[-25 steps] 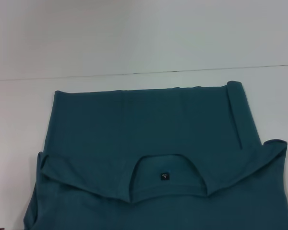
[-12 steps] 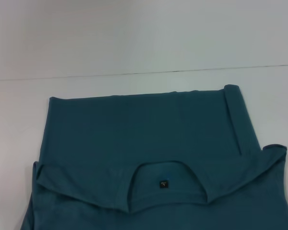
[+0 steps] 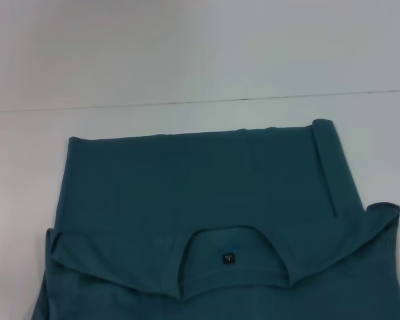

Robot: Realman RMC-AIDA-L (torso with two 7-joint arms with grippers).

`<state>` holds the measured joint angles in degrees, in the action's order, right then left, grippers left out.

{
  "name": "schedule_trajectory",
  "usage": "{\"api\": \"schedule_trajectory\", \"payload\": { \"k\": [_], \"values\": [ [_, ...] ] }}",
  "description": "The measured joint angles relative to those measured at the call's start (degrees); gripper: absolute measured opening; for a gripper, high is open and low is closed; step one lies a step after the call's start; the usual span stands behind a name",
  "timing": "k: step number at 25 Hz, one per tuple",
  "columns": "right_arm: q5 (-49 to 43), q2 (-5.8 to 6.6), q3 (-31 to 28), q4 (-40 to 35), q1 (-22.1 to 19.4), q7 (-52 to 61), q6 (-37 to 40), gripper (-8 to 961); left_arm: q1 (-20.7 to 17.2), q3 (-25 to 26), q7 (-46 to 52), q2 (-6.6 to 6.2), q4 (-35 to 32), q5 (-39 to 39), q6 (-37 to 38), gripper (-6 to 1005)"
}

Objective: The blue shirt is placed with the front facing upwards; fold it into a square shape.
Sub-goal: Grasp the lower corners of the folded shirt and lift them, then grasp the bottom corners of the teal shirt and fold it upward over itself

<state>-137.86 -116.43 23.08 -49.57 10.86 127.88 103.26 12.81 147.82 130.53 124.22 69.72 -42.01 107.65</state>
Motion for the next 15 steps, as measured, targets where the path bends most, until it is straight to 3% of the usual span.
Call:
{"api": "schedule_trajectory", "payload": {
  "k": [3,9,15],
  "values": [
    [0.6,0.57,-0.2,1.9,0.7,-0.1,0.2,3,0.6,0.0,0.0,-0.11,-0.3,0.0,0.0,35],
    [4.0,2.95,-2.0,7.2,3.1,-0.9,1.4,2,2.3,0.2,0.0,-0.84,-2.3,-1.9,0.2,35],
    [4.5,4.19,-4.5,9.0,5.7,-0.5,1.5,2,4.0,2.0,0.0,-1.7,-4.7,-2.8,0.4,35]
  ]
}}
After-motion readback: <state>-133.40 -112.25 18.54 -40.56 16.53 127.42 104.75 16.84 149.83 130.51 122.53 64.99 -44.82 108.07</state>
